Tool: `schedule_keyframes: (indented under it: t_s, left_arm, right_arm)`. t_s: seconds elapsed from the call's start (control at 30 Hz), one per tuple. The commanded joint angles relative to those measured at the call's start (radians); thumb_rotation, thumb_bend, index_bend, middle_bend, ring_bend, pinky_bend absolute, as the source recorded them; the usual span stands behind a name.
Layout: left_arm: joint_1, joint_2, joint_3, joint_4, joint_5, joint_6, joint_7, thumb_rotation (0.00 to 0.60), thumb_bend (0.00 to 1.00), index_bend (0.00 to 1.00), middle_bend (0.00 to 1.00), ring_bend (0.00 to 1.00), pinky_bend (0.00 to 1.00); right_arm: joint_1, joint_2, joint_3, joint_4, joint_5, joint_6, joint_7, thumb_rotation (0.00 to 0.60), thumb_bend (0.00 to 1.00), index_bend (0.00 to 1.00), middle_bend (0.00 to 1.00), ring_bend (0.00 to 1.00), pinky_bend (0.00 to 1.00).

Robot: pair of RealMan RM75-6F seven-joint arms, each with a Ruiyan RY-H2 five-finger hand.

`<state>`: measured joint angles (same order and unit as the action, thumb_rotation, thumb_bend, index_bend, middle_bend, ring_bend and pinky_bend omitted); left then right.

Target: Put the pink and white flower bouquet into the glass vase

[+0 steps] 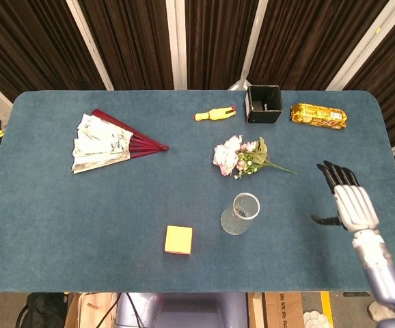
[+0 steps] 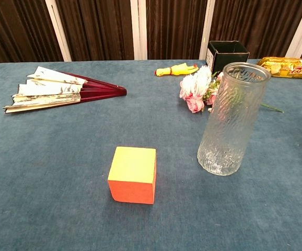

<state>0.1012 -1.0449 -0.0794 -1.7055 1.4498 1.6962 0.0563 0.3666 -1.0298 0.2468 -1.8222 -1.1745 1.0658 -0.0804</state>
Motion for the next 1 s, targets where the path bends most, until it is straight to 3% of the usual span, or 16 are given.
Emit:
schedule_keyframes:
  t_s: [0.03, 0.37, 1.0]
  left_arm:
    - [0.0, -0.005, -0.003, -0.003, -0.007, 0.002, 0.013, 0.6, 0.25, 0.07, 0.0, 0.0, 0.02]
    - [0.006, -0.013, -0.018, -0.009, -0.035, 0.013, 0.041, 0.6, 0.25, 0.07, 0.0, 0.0, 0.02]
    - [-0.017, -0.027, -0.045, -0.01, -0.101, -0.029, 0.088, 0.6, 0.25, 0.07, 0.0, 0.0, 0.02]
  right_arm:
    - [0.072, -0.042, 0.038, 0.045, 0.078, -0.087, 0.013, 0.6, 0.0, 0.07, 0.01, 0.02, 0.0]
    - [0.252, -0.185, 0.104, 0.166, 0.295, -0.186, -0.035, 0.6, 0.0, 0.07, 0.01, 0.02, 0.0]
    - [0.481, -0.409, 0.091, 0.39, 0.596, -0.248, -0.196, 0.6, 0.0, 0.08, 0.01, 0.02, 0.0]
